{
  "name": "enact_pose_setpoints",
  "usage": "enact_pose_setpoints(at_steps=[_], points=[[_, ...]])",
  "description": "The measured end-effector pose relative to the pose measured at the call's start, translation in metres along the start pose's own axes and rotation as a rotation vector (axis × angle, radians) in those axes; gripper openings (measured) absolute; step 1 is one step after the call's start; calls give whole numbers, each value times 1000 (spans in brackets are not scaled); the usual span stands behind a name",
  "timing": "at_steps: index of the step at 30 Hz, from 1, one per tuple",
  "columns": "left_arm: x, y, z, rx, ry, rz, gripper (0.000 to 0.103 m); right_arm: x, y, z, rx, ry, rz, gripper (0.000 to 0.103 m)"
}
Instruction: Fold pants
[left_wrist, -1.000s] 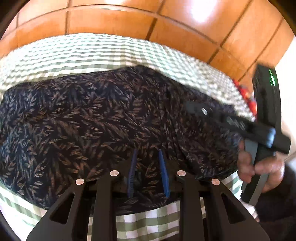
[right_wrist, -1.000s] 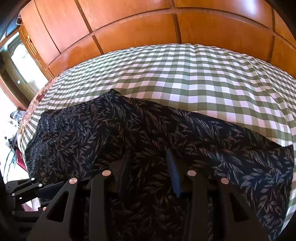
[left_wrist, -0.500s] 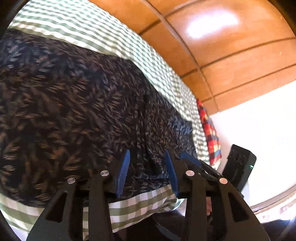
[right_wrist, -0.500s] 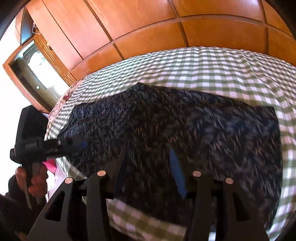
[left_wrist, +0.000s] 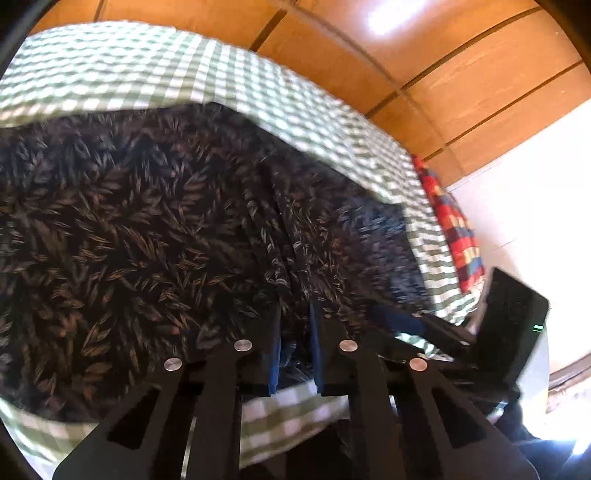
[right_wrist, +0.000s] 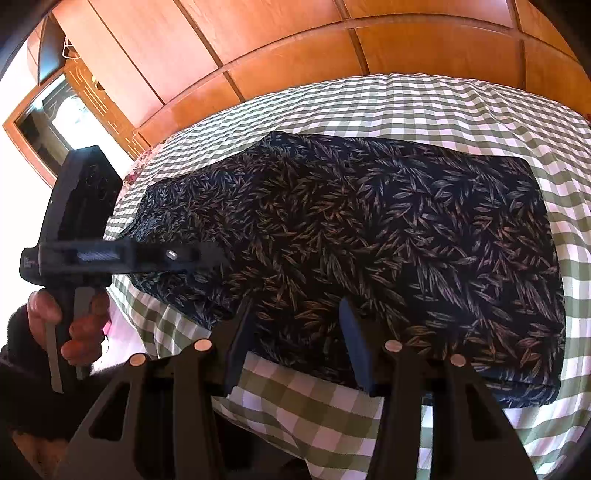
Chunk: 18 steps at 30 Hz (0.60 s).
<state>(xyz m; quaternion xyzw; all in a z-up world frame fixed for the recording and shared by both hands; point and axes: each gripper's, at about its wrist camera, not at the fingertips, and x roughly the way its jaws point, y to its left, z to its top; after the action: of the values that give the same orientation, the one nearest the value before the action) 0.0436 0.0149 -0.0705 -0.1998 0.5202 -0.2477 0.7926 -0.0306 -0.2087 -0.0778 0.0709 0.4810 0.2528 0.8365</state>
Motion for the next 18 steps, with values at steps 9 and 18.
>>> enact_pose_setpoints(at_steps=[9,18], points=[[20,24,-7,-52,43,42,15,7,0,-6,-19,16,4,48],[-73,67,-25,-133,-171,213,16,-8,1,10,-7,-8,39,49]])
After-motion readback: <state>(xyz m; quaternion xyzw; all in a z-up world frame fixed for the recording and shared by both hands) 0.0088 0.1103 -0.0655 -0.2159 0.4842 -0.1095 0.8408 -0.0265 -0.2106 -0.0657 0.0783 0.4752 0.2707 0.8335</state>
